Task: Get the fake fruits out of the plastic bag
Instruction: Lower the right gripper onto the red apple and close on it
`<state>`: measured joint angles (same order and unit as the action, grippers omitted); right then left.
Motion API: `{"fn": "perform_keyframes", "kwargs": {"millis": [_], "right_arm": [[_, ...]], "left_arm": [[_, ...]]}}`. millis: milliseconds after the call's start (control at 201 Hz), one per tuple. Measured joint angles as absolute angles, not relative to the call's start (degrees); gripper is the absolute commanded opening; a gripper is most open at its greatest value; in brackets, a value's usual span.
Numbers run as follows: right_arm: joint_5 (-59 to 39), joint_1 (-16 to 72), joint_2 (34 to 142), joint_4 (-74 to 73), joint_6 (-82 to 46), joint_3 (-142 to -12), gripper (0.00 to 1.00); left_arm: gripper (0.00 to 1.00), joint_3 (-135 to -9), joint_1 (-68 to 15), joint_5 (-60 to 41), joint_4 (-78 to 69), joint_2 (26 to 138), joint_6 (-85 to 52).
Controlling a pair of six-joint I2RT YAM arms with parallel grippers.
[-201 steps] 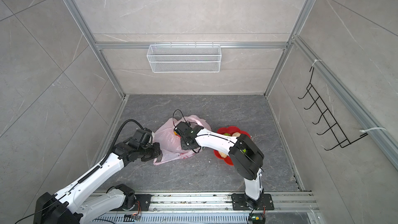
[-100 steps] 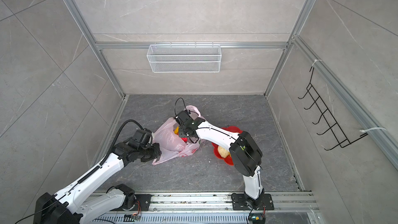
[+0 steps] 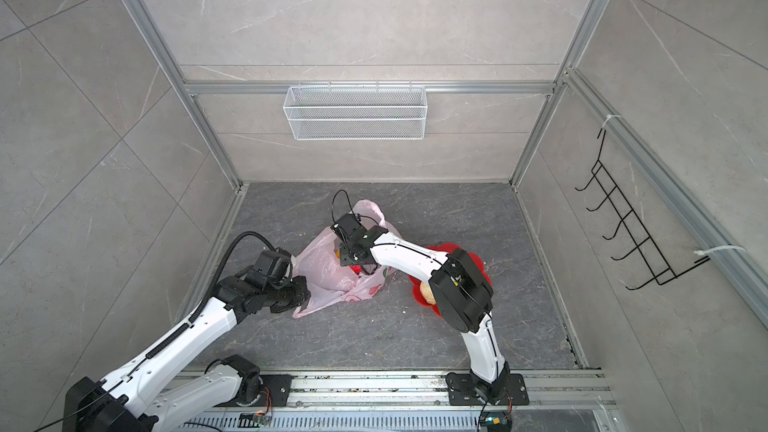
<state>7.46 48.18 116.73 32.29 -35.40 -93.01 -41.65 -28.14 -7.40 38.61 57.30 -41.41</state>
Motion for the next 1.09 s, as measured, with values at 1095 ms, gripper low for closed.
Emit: {"fn": "perform_keyframes", "kwargs": {"millis": [1095], "right_arm": [[2.11, 48.18, 122.02, 33.63, -33.43, -95.33, 0.81]], "left_arm": [[0.0, -40.77, -28.14, -6.13, 39.05, 55.42, -42.13]]}}
